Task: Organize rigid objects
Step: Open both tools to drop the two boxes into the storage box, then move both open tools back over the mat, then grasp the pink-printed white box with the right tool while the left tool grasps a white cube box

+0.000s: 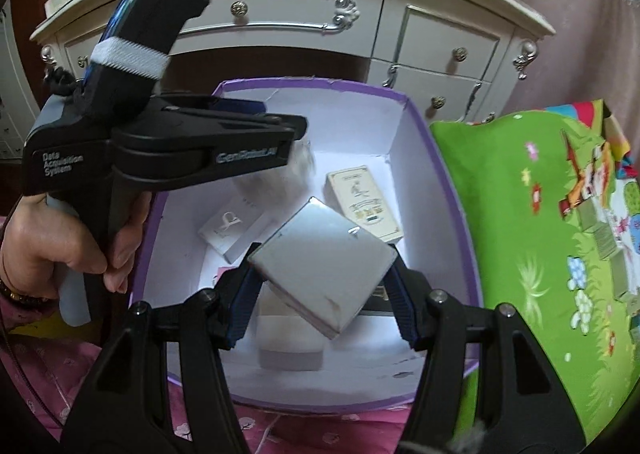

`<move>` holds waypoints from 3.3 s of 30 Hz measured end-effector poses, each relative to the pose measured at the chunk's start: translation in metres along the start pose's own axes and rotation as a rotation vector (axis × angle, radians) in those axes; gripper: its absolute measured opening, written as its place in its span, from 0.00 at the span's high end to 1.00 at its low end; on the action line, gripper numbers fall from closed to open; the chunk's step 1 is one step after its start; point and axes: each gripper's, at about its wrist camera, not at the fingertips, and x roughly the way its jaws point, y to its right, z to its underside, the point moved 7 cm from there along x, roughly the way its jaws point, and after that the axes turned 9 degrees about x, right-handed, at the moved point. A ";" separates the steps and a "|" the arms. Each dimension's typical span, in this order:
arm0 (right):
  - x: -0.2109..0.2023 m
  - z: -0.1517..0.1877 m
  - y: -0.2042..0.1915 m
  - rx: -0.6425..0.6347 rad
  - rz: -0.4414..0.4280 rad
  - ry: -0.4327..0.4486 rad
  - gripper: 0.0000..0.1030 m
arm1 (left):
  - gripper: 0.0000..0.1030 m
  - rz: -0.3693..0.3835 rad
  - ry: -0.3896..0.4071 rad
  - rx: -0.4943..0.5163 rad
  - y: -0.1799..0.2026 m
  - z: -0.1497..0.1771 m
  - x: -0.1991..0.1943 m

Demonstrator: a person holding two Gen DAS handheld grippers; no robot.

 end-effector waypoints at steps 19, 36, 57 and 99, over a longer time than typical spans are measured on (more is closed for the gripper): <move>-0.104 0.114 0.254 0.642 0.331 0.160 0.12 | 0.12 0.305 -0.016 0.395 0.240 -0.039 0.018; -0.093 0.159 0.413 0.740 0.446 -0.038 0.00 | 0.00 0.292 -0.106 0.489 0.368 -0.052 0.101; -0.047 0.082 0.441 0.546 0.326 -0.019 0.33 | 0.00 0.307 -0.112 0.500 0.369 -0.054 0.099; -0.117 0.176 0.412 0.684 0.421 0.036 0.23 | 0.31 0.475 -0.045 0.669 0.428 -0.035 0.077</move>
